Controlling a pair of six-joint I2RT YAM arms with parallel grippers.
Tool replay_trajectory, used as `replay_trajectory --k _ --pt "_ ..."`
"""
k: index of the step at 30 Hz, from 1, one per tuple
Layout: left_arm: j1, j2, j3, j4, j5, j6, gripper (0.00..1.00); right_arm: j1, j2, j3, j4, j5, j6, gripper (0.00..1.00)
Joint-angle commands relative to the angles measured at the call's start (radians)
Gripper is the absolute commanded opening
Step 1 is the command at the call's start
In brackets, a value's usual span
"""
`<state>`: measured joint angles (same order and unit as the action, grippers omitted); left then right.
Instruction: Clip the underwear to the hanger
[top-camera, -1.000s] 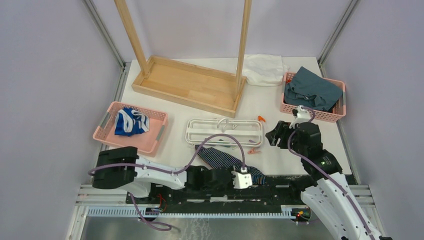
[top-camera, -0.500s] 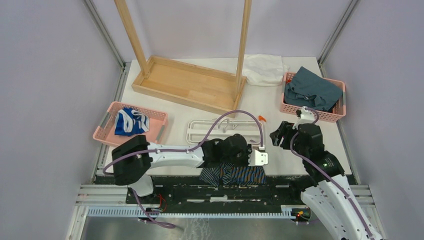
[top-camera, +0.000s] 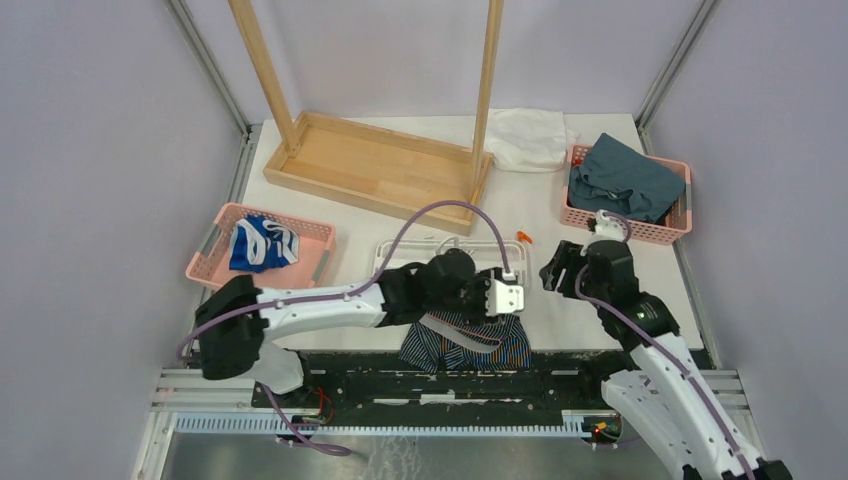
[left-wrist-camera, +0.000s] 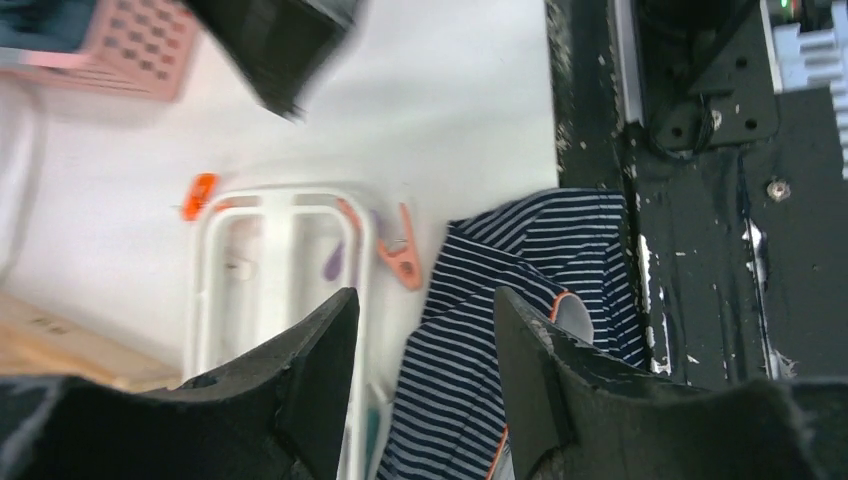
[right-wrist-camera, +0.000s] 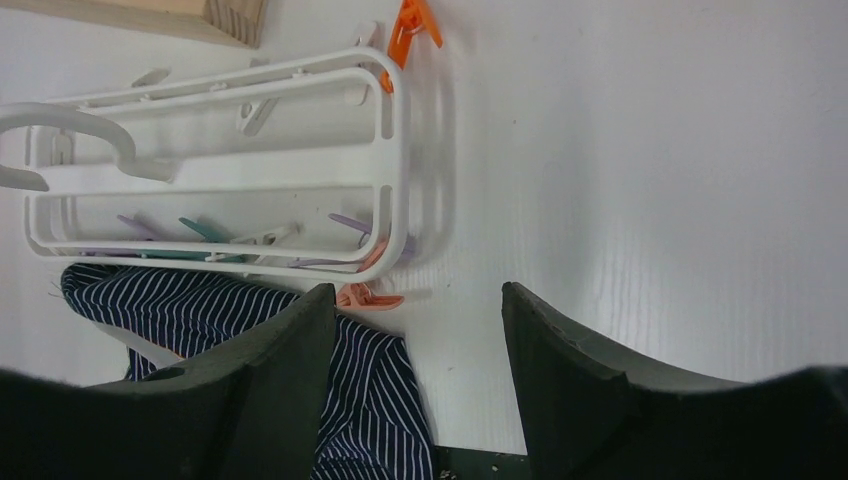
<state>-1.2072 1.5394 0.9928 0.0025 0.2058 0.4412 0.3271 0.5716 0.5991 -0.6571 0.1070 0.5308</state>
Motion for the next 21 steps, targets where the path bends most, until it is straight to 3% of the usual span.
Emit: replay_trajectory --k 1,10,21 --pt "0.056 -0.17 -0.062 0.072 -0.021 -0.098 0.59 0.0 0.157 -0.016 0.123 -0.077 0.04 0.7" --pt "0.098 -0.184 -0.143 0.107 -0.054 -0.107 0.54 -0.018 0.4 -0.055 0.348 -0.162 0.079 0.68" --pt "0.113 0.057 0.015 0.066 0.013 0.025 0.59 -0.152 0.582 -0.092 0.534 -0.38 0.139 0.67"
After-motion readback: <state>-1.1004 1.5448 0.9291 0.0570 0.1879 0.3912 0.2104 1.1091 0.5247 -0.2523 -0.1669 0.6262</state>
